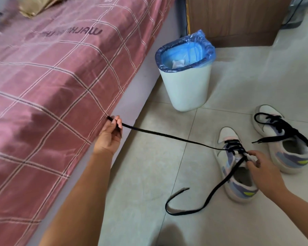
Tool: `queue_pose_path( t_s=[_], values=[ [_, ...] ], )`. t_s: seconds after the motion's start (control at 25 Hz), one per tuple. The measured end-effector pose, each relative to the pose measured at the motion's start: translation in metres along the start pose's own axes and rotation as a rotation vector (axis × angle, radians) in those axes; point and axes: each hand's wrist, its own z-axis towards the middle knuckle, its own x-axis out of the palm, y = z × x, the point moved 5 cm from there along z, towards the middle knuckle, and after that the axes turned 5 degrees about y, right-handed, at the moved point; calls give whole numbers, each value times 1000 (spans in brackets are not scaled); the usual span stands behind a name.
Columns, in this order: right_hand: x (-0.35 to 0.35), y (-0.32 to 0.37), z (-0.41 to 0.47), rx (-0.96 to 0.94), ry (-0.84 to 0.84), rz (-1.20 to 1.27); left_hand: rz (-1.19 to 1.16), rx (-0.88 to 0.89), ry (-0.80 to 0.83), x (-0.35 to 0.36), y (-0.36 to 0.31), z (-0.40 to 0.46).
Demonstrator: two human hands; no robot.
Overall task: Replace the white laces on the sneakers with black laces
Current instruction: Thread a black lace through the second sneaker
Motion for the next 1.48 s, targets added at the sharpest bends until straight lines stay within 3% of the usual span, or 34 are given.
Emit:
queue_pose_path(
  t_s=[0.12, 0.24, 0.32, 0.36, 0.48, 0.6, 0.8, 1.0, 1.2, 1.48],
  values=[
    [3, 4, 0, -28, 2, -92, 76, -127, 30, 12, 15, -9],
    [7, 30, -9, -316, -211, -313, 503, -271, 131, 35, 51, -29],
    [11, 52, -7, -481, -255, -364, 579, -343, 187, 54, 80, -43],
    [12, 59, -2, -466, -223, -325, 558, -387, 195, 62, 93, -51],
    [-1, 56, 13, -191, -202, -54, 479, -526, 195, 76, 132, -69],
    [-7, 39, 12, -153, -218, -111, 451, -599, 225, 86, 171, -84],
    [13, 13, 8, -52, -2, -366, 539, -520, 191, 105, 228, -94],
    [18, 18, 11, -41, 81, -321, 772, -332, 96, 110, 253, -86],
    [24, 12, 9, 17, 104, -237, 1023, -201, 216, 126, 253, -83],
    [25, 14, 10, 31, 87, -209, 1122, -239, 352, 130, 258, -75]
  ],
)
